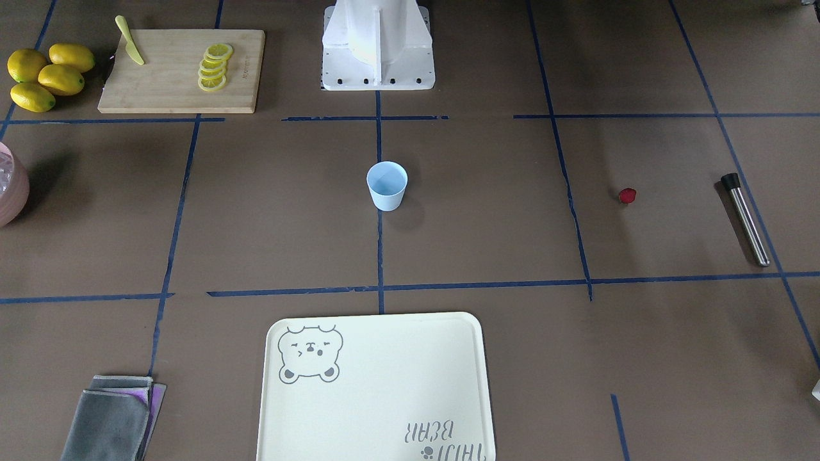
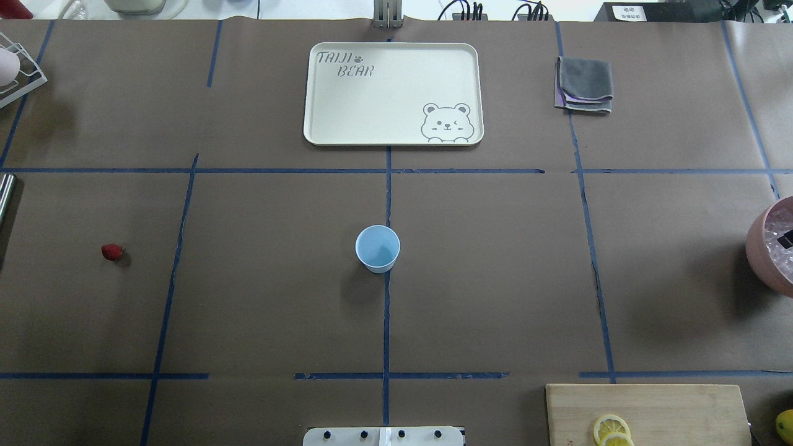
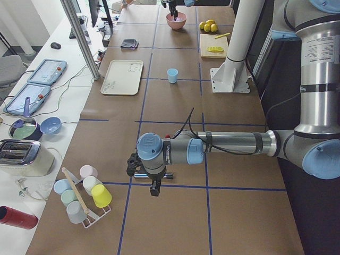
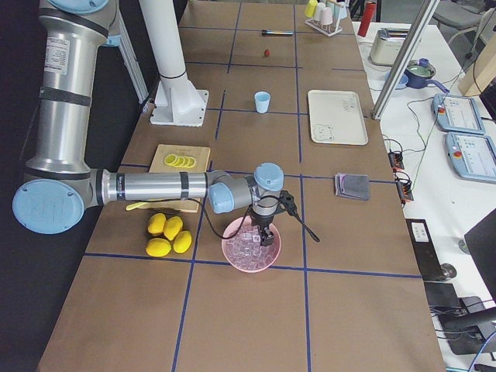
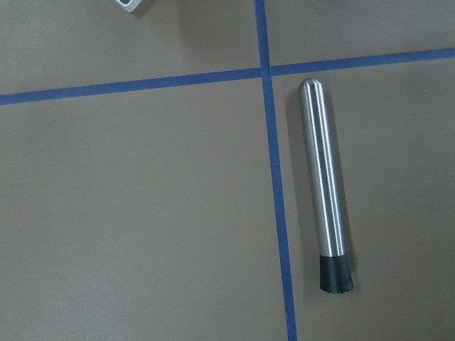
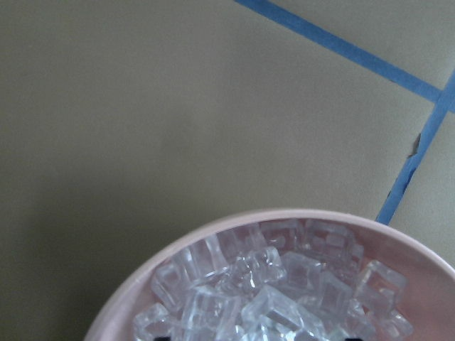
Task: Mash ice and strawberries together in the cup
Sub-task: 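Lower the right gripper into the pink bowl and grasp an ice cube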
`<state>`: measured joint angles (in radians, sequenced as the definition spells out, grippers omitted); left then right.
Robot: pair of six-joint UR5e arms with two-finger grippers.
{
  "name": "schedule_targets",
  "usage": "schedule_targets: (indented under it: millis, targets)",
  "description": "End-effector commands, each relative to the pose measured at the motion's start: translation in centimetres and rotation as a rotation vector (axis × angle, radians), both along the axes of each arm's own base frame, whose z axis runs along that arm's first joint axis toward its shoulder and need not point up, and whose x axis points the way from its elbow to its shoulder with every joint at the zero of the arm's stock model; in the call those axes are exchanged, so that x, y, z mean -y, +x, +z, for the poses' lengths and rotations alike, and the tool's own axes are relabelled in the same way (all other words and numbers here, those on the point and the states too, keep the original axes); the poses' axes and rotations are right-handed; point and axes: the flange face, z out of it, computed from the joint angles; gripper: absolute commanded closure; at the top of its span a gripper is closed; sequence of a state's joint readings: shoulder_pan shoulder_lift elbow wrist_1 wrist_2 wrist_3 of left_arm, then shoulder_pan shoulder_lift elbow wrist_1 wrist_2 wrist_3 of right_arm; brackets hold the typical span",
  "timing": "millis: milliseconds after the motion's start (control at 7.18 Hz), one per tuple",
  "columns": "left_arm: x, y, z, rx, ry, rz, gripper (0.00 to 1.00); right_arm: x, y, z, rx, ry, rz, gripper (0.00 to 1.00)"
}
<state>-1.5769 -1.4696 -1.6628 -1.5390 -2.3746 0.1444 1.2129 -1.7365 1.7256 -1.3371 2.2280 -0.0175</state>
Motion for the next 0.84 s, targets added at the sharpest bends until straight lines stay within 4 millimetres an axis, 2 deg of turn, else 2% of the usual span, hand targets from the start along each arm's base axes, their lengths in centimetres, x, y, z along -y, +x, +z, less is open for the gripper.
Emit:
schedule_targets:
  millis: [0,139,418,557,697]
  targets:
    - [0.0,-0.01,0.01,0.001,0.001,0.001,0.0,-0.13,0.06,0.25,-0.008,-0.002,0.0,0.52]
    - [-0.01,-0.07,0.0,0.0,0.001,-0.001,0.0,-0.17,0.0,0.42,-0.01,-0.006,-0.002,0.58]
    - [0.01,-0.01,0.0,0.001,0.003,0.002,0.0,-0.27,-0.32,0.61,-0.012,-0.012,-0.009,0.55]
    - [0.01,0.0,-0.01,0.0,0.003,0.002,0.0,-0.28,-0.38,0.61,-0.012,-0.012,-0.011,0.61]
    - [0.01,-0.01,0.0,0.001,0.003,0.002,0.0,-0.27,-0.32,0.61,-0.012,-0.011,-0.011,0.81]
